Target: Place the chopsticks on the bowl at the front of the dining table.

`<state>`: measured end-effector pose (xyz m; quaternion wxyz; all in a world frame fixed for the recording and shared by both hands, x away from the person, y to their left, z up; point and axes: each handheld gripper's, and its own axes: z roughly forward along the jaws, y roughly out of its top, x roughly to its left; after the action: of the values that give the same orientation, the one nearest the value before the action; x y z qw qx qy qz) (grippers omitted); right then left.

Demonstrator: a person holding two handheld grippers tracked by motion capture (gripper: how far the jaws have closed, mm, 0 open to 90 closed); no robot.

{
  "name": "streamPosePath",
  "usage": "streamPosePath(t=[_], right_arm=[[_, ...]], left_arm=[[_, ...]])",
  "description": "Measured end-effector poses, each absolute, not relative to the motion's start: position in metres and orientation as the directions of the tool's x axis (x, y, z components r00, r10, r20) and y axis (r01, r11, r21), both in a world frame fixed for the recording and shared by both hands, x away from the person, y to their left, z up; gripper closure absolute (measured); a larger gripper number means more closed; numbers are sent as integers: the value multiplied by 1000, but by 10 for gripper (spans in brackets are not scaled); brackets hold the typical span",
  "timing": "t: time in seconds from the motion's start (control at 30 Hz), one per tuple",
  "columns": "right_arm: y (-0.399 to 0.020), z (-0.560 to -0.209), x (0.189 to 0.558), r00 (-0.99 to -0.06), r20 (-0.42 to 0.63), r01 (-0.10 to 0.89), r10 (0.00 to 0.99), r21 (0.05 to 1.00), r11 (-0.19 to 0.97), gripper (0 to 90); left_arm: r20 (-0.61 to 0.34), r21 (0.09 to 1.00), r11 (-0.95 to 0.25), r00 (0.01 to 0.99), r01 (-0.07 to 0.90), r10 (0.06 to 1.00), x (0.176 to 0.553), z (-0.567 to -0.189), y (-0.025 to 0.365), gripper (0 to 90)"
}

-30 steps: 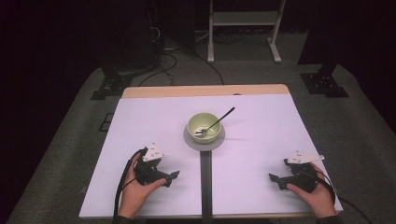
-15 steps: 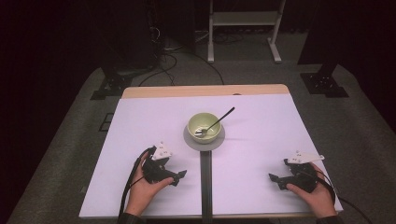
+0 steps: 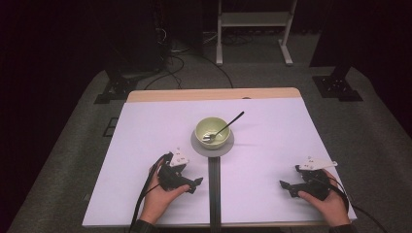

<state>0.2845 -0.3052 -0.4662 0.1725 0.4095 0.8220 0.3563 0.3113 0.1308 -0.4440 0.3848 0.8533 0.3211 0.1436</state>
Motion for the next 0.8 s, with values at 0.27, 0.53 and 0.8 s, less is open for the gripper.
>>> streamPosePath(t=[0.27, 0.53, 0.8], right_arm=[[-305, -466, 285, -605, 8, 550, 796, 727, 411, 122], [-305, -466, 285, -605, 8, 550, 796, 727, 411, 122], [-305, -466, 285, -605, 9, 551, 796, 727, 411, 122]], left_arm=[[3, 745, -503, 752, 438, 659, 311, -448, 119, 0], [11, 737, -517, 758, 434, 652, 310, -453, 109, 0], [9, 733, -520, 759, 438, 651, 310, -457, 101, 0]])
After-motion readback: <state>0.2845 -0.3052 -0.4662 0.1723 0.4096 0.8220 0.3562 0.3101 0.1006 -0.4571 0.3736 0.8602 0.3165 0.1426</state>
